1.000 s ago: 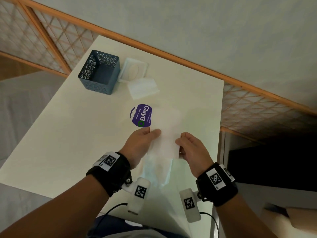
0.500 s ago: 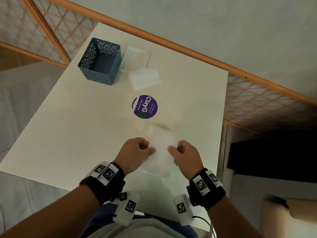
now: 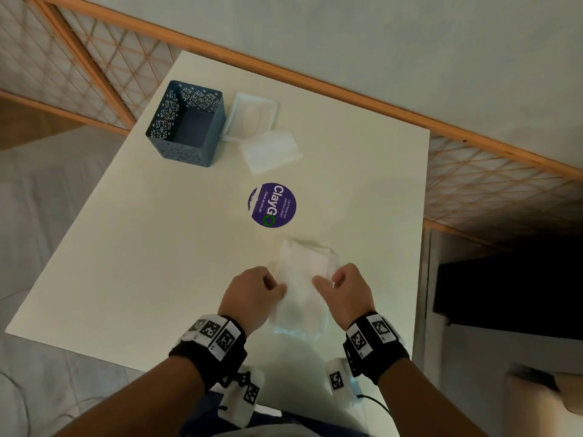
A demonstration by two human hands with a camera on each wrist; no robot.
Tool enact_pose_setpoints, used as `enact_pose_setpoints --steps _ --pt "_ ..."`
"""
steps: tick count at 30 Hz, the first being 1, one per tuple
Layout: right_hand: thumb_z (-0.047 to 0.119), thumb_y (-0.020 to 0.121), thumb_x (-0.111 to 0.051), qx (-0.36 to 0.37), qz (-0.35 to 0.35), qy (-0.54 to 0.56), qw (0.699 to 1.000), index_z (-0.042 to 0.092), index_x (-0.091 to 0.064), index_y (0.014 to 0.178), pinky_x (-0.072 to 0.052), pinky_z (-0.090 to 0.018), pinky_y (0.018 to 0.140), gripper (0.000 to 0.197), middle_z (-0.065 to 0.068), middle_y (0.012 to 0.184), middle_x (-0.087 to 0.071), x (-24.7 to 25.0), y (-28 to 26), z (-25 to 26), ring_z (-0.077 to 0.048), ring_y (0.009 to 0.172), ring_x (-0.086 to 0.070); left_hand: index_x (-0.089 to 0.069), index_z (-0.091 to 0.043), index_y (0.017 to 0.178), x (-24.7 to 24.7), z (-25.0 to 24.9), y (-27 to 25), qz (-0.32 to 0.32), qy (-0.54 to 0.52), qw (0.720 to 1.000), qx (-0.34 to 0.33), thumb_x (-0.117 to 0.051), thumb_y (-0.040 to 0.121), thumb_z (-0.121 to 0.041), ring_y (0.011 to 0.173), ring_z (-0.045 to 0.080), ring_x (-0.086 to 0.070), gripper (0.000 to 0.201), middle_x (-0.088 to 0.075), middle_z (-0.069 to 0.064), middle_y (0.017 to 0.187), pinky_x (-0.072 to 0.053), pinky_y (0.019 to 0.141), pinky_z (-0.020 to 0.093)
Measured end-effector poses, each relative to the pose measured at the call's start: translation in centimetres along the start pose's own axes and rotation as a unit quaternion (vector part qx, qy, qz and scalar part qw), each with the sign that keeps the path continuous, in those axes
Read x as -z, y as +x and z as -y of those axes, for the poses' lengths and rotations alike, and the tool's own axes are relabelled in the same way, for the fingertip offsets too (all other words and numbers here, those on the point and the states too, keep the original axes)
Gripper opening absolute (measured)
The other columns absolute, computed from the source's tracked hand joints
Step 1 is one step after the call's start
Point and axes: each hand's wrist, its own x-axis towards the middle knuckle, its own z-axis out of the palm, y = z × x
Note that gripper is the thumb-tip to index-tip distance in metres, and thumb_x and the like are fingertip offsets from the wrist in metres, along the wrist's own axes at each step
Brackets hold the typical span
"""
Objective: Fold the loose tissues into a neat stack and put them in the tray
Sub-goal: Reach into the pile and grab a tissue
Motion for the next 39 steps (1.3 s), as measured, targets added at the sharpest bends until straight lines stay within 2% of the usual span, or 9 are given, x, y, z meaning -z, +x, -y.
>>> enact_pose_setpoints --steps 7,13,17,20,25,30,33,37,39 --pt "0.051 0.084 -0.077 -0.019 0.013 0.015 1.000 0.021 -0.046 0.092 -0.047 -0.033 0.064 0.044 0.002 0.078 -0.060 0.4 0.4 0.3 -0.018 0.070 -0.057 -0.059 -0.021 0.078 2.1 -1.8 2.5 -0.043 -0.001 0.999 -0.013 -0.072 0.091 -0.054 0.066 0.008 -0.058 0.038 -0.063 -0.008 0.070 -0.037 0.058 0.023" --pt "0.051 0.092 -0.069 0.026 -0.013 0.035 0.999 0.015 -0.052 0.082 -0.042 -0.028 0.058 0.041 0.007 0.064 -0.051 3.1 0.7 0.8 -0.011 0.057 -0.046 -0.062 -0.019 0.097 5.8 -5.6 14.4 -0.101 0.017 0.993 -0.055 -0.065 0.098 -0.043 0.087 0.017 -0.063 0.024 -0.068 -0.005 0.095 -0.043 0.074 0.030" --pt "0.047 0.095 -0.065 0.002 -0.011 0.030 0.999 0.016 -0.054 0.076 -0.042 -0.033 0.060 0.038 0.006 0.062 -0.051 4.0 1.5 0.2 -0.013 0.058 -0.047 -0.052 -0.007 0.139 8.1 -6.8 23.4 -0.157 -0.047 0.985 0.052 -0.067 0.097 -0.044 0.119 0.030 -0.064 0.059 -0.061 0.008 0.138 -0.049 0.095 0.036" --pt "0.045 0.095 -0.065 -0.004 -0.017 0.025 1.000 0.016 -0.057 0.075 -0.042 -0.033 0.060 0.036 0.008 0.059 -0.053 4.4 2.0 -0.1 -0.010 0.057 -0.048 -0.041 -0.003 0.151 9.3 -7.1 27.4 -0.184 -0.093 0.968 0.142 -0.070 0.091 -0.055 0.125 0.034 -0.062 0.085 -0.059 0.005 0.138 -0.051 0.107 0.047" --pt "0.041 0.095 -0.066 -0.013 -0.024 0.028 0.999 0.019 -0.056 0.073 -0.043 -0.033 0.061 0.034 0.013 0.059 -0.054 4.9 2.4 -0.4 -0.010 0.056 -0.047 -0.061 -0.016 0.131 9.6 -7.7 31.1 -0.155 -0.033 0.978 0.138 -0.070 0.066 -0.070 0.099 0.030 -0.069 0.085 -0.068 0.000 0.120 -0.057 0.090 0.042" --pt "0.036 0.096 -0.066 -0.009 -0.026 0.023 0.999 0.019 -0.058 0.074 -0.043 -0.031 0.060 0.028 0.011 0.059 -0.055 5.6 2.2 -0.3 -0.007 0.057 -0.049 -0.072 -0.015 0.121 8.6 -8.5 30.8 -0.143 0.053 0.984 0.094 -0.060 0.093 -0.025 0.088 0.029 -0.068 0.033 -0.067 0.015 0.125 -0.056 0.086 0.037" --pt "0.034 0.096 -0.066 -0.001 -0.032 0.019 0.999 0.021 -0.059 0.075 -0.044 -0.030 0.060 0.026 0.010 0.062 -0.059 6.1 1.9 -0.1 -0.006 0.058 -0.051 -0.070 -0.012 0.117 7.9 -8.5 29.5 -0.170 0.022 0.982 0.076 -0.055 0.098 -0.022 0.083 0.027 -0.063 0.026 -0.068 0.013 0.120 -0.051 0.078 0.036" --pt "0.032 0.096 -0.067 0.017 -0.043 0.018 0.999 0.021 -0.061 0.076 -0.044 -0.028 0.059 0.024 0.007 0.065 -0.062 6.9 1.4 1.0 -0.008 0.058 -0.053 -0.062 -0.010 0.097 7.3 -9.1 25.9 -0.177 -0.075 0.981 0.012 -0.059 0.097 -0.023 0.080 0.025 -0.060 0.014 -0.067 0.004 0.089 -0.039 0.060 0.030" --pt "0.031 0.097 -0.067 0.025 -0.043 0.025 0.998 0.021 -0.061 0.076 -0.043 -0.028 0.058 0.024 0.008 0.064 -0.062 7.1 1.1 1.9 -0.009 0.057 -0.053 -0.061 -0.012 0.095 7.4 -9.5 23.1 -0.170 -0.148 0.974 -0.026 -0.060 0.092 -0.023 0.079 0.025 -0.063 0.011 -0.067 0.002 0.086 -0.049 0.062 0.033"
